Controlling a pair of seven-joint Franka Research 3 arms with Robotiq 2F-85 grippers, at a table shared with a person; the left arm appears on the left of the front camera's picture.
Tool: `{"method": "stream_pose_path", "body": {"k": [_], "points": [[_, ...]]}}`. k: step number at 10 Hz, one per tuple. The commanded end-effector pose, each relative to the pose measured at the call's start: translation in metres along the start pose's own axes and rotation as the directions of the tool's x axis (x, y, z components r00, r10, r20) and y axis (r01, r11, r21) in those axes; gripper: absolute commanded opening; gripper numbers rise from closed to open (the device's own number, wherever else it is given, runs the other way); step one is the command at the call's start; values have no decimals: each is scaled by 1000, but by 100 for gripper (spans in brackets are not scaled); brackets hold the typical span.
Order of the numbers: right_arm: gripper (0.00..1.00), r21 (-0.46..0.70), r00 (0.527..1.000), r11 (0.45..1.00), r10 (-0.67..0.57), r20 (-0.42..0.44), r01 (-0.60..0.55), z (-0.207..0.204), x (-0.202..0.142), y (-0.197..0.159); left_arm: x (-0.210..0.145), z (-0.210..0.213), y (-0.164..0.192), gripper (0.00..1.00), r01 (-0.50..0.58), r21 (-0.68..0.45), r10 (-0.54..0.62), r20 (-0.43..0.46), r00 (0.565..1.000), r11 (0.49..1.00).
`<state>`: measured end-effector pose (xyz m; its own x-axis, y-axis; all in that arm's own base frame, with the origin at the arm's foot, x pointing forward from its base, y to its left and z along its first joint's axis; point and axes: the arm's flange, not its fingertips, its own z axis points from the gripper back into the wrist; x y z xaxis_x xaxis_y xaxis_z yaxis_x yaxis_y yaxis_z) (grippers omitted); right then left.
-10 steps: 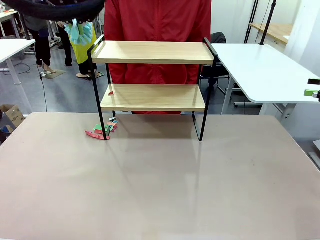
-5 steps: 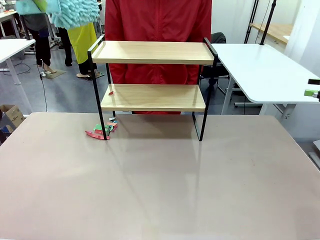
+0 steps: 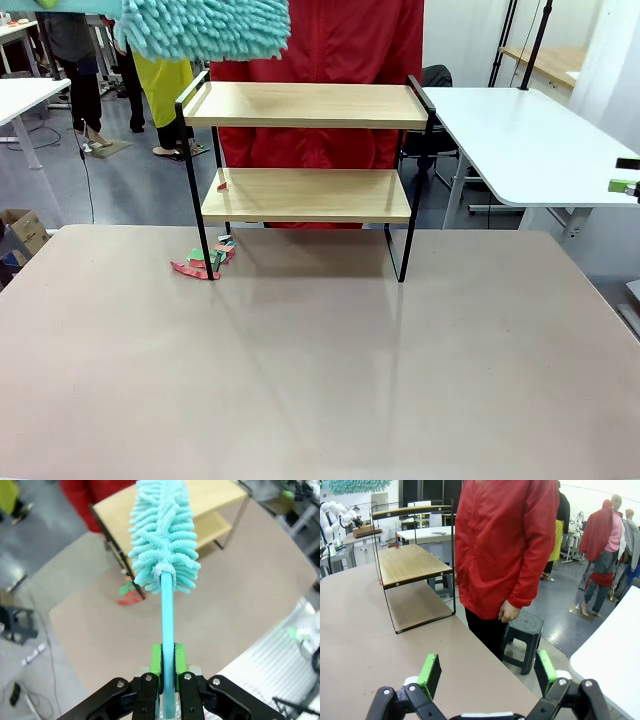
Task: Clean the shelf.
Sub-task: Clean the specific section of the Shelf indicated by the human with the Duster.
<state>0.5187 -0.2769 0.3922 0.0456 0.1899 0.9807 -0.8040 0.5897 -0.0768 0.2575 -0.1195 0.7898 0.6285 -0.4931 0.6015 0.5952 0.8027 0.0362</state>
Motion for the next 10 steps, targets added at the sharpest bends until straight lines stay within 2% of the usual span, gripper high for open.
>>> {"method": "stream_pose_path", "body": {"k": [1,2,3,4,5,6,8,9,10], "points": [[100,-2,1000,1000,-8,-14,8,-1,6,-1,-10,7,5,13,169,-111,-175,-48,983,979],[100,-2,1000,1000,-8,-14,8,-1,6,-1,-9,-1,-1,13,223,-106,-237,-147,960,969],[100,-2,1000,1000,-8,-14,8,-1,6,-1,-8,-11,-6,13,284,-190,-322,-215,922,940],[100,-2,1000,1000,-8,-14,8,-1,6,-1,-6,-22,-9,13,355,-260,-424,-300,854,898],[100,-2,1000,1000,-8,-14,8,-1,6,-1,-3,-34,-9,13,386,-276,-463,-326,824,880],[100,-2,1000,1000,-8,-14,8,-1,6,-1,-2,-51,-13,13,451,-286,-530,-350,772,845],[100,-2,1000,1000,-8,-14,8,-1,6,-1,-11,-95,-18,13,592,-310,-668,-373,644,744],[100,-2,1000,1000,-8,-14,8,-1,6,-1,-16,-117,-17,13,622,-331,-705,-343,621,710],[100,-2,1000,1000,-8,-14,8,-1,6,-1,-18,-140,-17,13,619,-354,-712,-289,640,701]]}}
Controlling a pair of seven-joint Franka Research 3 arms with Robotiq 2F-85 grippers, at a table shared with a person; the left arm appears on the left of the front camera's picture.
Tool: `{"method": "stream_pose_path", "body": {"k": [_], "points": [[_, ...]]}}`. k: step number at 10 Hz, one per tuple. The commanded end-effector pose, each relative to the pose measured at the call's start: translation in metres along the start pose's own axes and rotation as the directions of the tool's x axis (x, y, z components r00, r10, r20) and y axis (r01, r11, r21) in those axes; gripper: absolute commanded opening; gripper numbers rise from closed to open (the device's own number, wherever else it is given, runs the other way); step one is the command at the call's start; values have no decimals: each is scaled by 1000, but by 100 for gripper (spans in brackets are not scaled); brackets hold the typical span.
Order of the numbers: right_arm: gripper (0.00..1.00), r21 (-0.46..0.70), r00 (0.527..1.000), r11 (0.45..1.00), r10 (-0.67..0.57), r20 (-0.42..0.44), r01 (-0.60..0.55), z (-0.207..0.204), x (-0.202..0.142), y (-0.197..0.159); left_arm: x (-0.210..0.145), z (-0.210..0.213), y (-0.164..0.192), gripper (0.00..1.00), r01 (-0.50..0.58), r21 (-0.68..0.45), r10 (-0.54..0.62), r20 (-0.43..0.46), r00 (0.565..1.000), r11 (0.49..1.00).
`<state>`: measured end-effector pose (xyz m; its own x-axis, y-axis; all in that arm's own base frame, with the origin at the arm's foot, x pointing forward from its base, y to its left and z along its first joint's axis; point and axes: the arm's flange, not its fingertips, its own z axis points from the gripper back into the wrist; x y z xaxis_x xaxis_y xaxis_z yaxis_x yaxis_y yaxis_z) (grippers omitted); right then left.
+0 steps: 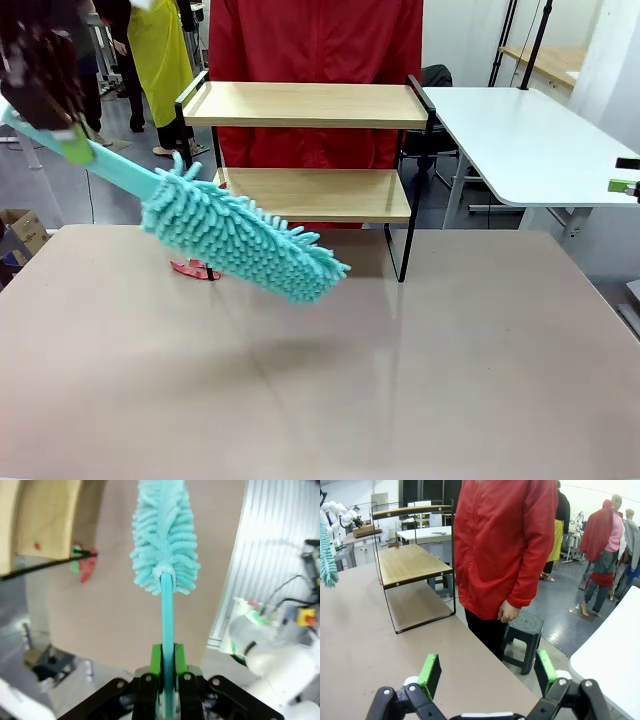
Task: Clean the shelf.
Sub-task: Clean the specific section of the Shelf indicated by the human with the Duster.
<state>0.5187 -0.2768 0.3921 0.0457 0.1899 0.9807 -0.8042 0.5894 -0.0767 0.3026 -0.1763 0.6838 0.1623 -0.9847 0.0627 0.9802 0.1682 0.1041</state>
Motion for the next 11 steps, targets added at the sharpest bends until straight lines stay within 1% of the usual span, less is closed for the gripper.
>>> {"method": "stream_pose_path", "body": {"k": [1,3,5,8,9,10,11], "points": [[100,-2,1000,1000,-8,-14,8,-1,6,-1,-4,-38,6,13,51,7,-52,108,993,999],[100,-2,1000,1000,-8,-14,8,-1,6,-1,-16,-74,3,13,64,-1,-62,205,977,998],[100,-2,1000,1000,-8,-14,8,-1,6,-1,-23,-93,-3,13,83,-1,-80,245,966,997],[100,-2,1000,1000,-8,-14,8,-1,6,-1,-53,-108,12,13,126,16,-126,267,956,992],[100,-2,1000,1000,-8,-14,8,-1,6,-1,-56,-107,17,13,135,17,-135,268,954,991],[100,-2,1000,1000,-8,-14,8,-1,6,-1,-57,-107,22,13,167,9,-163,271,949,986],[100,-2,1000,1000,-8,-14,8,-1,6,-1,-48,-109,25,13,201,10,-198,245,949,979]]}}
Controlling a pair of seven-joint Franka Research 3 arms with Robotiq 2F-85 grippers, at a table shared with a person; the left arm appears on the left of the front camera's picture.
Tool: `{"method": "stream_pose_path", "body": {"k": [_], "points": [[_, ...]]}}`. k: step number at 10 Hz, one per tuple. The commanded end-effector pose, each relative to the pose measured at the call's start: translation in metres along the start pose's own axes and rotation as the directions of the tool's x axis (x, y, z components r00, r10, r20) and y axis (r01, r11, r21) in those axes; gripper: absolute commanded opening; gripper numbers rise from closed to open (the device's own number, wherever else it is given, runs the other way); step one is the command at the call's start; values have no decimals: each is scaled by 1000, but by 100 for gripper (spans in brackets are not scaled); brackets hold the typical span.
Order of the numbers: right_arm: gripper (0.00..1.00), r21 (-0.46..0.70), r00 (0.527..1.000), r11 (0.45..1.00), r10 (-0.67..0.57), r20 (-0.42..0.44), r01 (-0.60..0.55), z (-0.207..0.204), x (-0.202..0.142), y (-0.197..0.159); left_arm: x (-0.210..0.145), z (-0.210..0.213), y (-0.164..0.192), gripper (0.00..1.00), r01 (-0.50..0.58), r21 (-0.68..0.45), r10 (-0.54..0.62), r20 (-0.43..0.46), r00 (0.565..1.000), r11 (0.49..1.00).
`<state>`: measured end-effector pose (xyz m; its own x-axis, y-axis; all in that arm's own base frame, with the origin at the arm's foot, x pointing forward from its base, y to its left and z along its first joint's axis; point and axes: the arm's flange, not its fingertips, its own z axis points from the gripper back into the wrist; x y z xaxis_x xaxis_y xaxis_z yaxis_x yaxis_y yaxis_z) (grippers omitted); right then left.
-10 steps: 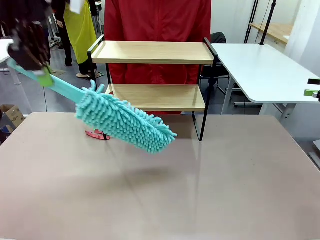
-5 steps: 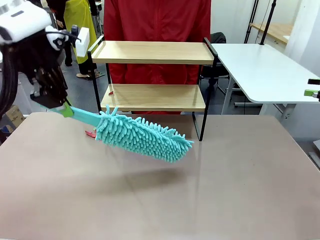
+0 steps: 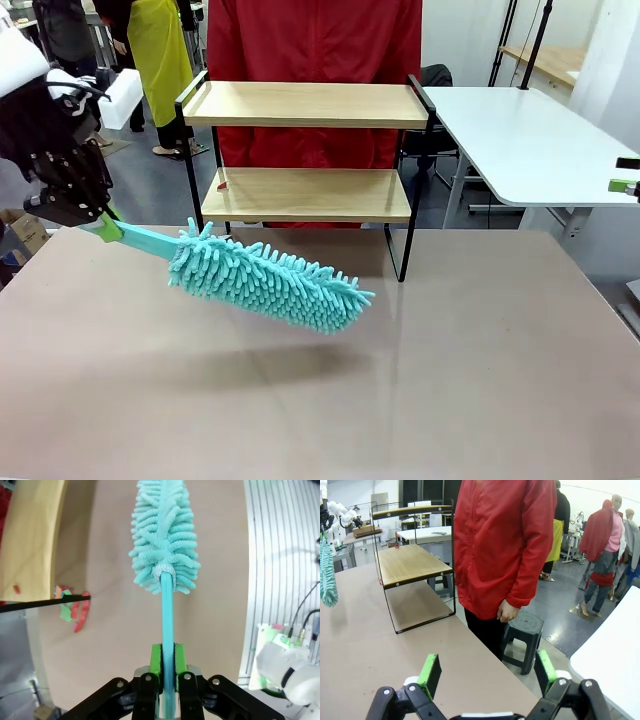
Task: Clean the shelf.
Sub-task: Clean the specific section of the Shelf indicated by the human with the Duster.
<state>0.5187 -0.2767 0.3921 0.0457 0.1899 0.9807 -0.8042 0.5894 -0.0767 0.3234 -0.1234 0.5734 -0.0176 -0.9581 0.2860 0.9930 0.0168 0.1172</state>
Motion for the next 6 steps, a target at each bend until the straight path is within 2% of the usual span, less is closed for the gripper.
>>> {"method": "stream_pose_path", "body": {"k": [1,2,6], "points": [[100,-2,1000,1000,-8,-14,8,-1,6,-1,12,-7,9,13,71,-10,-71,-8,997,997],[100,-2,1000,1000,-8,-14,8,-1,6,-1,0,0,0,13,0,0,0,0,1000,1000],[100,-2,1000,1000,-8,-14,8,-1,6,-1,0,0,0,13,0,0,0,0,1000,1000]]}}
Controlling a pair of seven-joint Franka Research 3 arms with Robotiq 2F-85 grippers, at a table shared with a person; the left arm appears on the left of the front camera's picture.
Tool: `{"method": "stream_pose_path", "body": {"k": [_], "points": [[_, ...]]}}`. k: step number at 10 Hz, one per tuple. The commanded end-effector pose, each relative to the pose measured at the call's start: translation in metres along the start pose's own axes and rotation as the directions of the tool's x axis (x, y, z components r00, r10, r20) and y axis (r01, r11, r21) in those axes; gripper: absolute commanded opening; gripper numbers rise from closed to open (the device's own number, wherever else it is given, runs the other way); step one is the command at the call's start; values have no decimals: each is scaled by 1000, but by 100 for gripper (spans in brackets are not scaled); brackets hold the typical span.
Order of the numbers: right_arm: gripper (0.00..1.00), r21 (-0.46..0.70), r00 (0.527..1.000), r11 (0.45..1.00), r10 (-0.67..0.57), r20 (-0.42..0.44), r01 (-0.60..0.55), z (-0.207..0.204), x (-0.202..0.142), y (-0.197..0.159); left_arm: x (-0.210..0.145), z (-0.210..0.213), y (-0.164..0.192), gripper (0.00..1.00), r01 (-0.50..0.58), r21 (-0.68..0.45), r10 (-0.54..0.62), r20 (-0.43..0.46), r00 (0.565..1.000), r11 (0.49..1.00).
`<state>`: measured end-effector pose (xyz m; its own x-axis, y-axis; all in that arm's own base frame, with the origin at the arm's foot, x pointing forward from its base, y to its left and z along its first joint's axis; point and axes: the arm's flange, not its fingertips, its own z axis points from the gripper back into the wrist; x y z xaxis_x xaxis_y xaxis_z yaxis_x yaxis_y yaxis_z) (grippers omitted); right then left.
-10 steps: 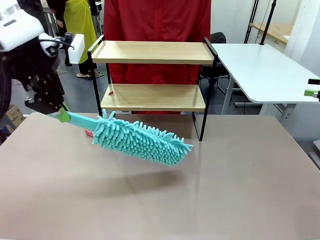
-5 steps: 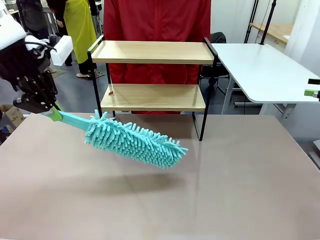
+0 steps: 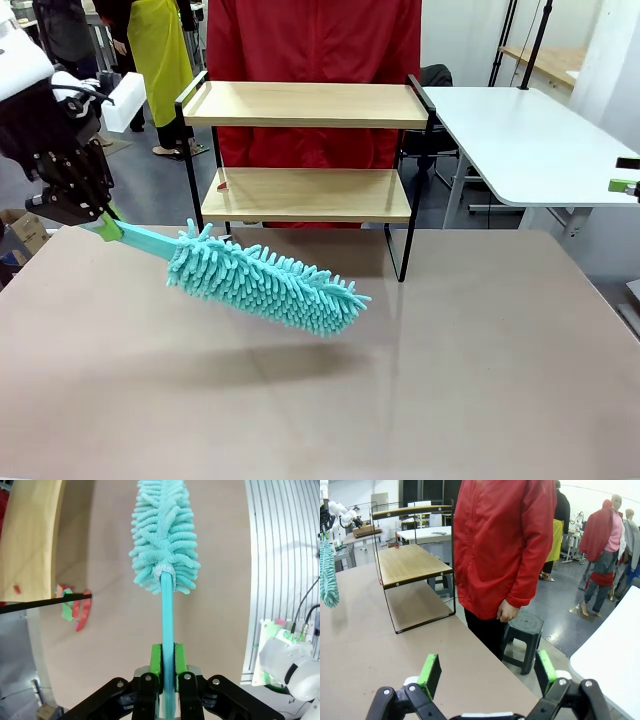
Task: Clean the shelf.
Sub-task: Clean the specific section of the Shelf indicated by the human with the Duster, then hand the Duster back to the human.
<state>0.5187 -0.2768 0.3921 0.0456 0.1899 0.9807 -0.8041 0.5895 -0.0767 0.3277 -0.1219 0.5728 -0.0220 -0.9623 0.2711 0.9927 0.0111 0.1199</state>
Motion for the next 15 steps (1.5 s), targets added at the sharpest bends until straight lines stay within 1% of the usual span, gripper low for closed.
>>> {"method": "stream_pose_path", "body": {"k": [1,14,15], "points": [[100,-2,1000,1000,-8,-14,8,-1,6,-1,2,1,-4,13,-6,-1,6,15,1000,1000],[100,-2,1000,1000,-8,-14,8,-1,6,-1,2,1,-4,13,-6,-1,6,15,1000,1000],[100,0,1000,1000,0,0,0,0,0,0,1,0,-1,13,3,0,-3,-1,1000,1000]]}}
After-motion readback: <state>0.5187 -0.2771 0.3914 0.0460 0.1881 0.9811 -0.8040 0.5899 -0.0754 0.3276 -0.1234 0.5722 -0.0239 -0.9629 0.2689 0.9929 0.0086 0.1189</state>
